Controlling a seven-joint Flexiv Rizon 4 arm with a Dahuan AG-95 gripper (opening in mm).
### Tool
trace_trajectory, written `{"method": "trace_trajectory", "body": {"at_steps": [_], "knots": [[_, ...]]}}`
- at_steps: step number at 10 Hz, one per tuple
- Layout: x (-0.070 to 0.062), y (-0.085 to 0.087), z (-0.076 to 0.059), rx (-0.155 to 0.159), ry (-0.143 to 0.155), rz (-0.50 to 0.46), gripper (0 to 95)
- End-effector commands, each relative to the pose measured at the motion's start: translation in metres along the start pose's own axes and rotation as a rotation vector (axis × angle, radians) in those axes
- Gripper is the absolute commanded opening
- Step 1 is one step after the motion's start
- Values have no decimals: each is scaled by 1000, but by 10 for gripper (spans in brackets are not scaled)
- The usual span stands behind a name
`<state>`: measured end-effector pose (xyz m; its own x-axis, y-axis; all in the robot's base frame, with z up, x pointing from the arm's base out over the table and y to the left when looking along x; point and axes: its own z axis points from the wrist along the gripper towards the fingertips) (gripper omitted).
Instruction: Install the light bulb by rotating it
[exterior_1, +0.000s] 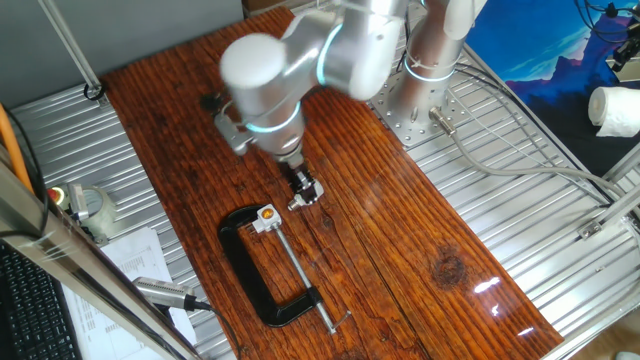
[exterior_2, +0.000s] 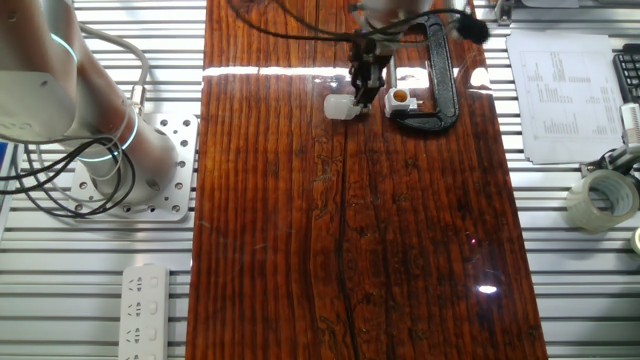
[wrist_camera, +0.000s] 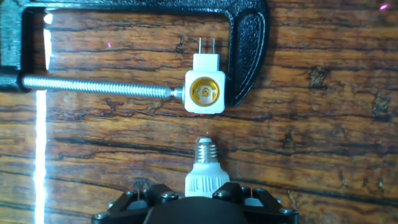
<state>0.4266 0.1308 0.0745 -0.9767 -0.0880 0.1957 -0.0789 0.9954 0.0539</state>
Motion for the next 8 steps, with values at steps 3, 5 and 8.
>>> {"method": "trace_trajectory", "body": {"at_steps": [3, 5, 8], "knots": [[2, 0, -1, 63, 91, 9, 570], [3, -1, 1, 58, 77, -13, 570], [3, -2, 2, 58, 60, -7, 570]]}}
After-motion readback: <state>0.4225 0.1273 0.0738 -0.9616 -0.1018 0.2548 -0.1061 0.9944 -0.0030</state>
